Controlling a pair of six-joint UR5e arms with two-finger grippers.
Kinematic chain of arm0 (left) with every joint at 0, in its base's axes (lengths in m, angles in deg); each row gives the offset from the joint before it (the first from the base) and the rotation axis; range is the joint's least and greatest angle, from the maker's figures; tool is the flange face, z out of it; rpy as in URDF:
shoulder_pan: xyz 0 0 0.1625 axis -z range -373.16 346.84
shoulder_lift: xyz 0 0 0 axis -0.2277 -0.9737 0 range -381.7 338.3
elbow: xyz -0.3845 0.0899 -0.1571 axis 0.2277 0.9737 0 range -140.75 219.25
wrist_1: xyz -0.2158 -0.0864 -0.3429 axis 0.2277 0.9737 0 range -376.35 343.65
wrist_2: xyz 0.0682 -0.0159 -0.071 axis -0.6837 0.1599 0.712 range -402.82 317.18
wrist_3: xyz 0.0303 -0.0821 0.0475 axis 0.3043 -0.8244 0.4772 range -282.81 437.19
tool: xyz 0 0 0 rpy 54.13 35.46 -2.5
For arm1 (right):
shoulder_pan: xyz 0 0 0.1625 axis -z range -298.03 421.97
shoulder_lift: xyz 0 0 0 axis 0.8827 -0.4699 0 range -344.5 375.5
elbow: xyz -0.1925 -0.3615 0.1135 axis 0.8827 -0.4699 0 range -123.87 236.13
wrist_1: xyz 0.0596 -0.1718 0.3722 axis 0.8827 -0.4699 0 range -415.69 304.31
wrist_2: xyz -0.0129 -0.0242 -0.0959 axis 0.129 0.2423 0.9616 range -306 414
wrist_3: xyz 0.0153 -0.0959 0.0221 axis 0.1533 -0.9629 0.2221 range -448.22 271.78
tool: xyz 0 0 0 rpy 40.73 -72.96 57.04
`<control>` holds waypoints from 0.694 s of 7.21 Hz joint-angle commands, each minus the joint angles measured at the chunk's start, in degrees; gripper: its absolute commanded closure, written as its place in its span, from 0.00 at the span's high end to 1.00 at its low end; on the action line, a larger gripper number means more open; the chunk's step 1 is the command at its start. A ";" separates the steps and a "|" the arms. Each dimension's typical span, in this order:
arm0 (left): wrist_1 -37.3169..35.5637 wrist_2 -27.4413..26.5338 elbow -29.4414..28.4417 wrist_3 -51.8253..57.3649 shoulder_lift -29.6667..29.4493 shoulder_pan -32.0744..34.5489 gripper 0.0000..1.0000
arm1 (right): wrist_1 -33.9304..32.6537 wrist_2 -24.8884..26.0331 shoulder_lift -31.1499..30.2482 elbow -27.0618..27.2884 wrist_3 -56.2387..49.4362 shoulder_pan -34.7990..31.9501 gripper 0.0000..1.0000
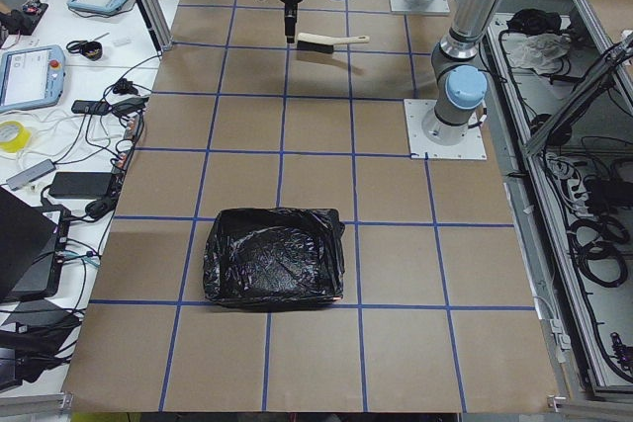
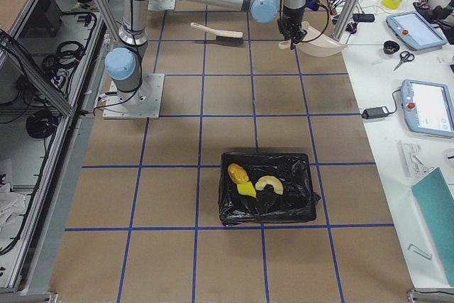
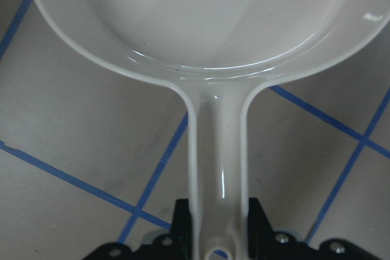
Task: Sweep and dump trash in nearest bin
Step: 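Carry the empty dustpan back over the table with the right gripper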
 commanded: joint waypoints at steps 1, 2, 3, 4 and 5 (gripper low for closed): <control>0.02 -0.15 0.02 0.01 0.03 -0.05 1.00 | 0.16 -2.83 2.29 0.01 20.00 -7.65 0.00; -0.07 -0.15 0.02 0.01 0.03 -0.05 1.00 | -0.54 -4.33 3.87 0.01 29.06 -10.47 0.00; 0.02 0.02 0.02 0.18 0.21 -0.05 1.00 | -0.98 -4.35 5.80 0.01 34.11 -13.54 0.00; 0.02 -0.24 0.11 0.45 0.30 -0.05 1.00 | -3.33 -4.35 7.91 0.01 36.95 -15.75 0.00; 0.02 -0.33 0.11 0.54 0.39 -0.14 1.00 | -3.36 -4.35 9.84 0.01 39.94 -17.69 0.00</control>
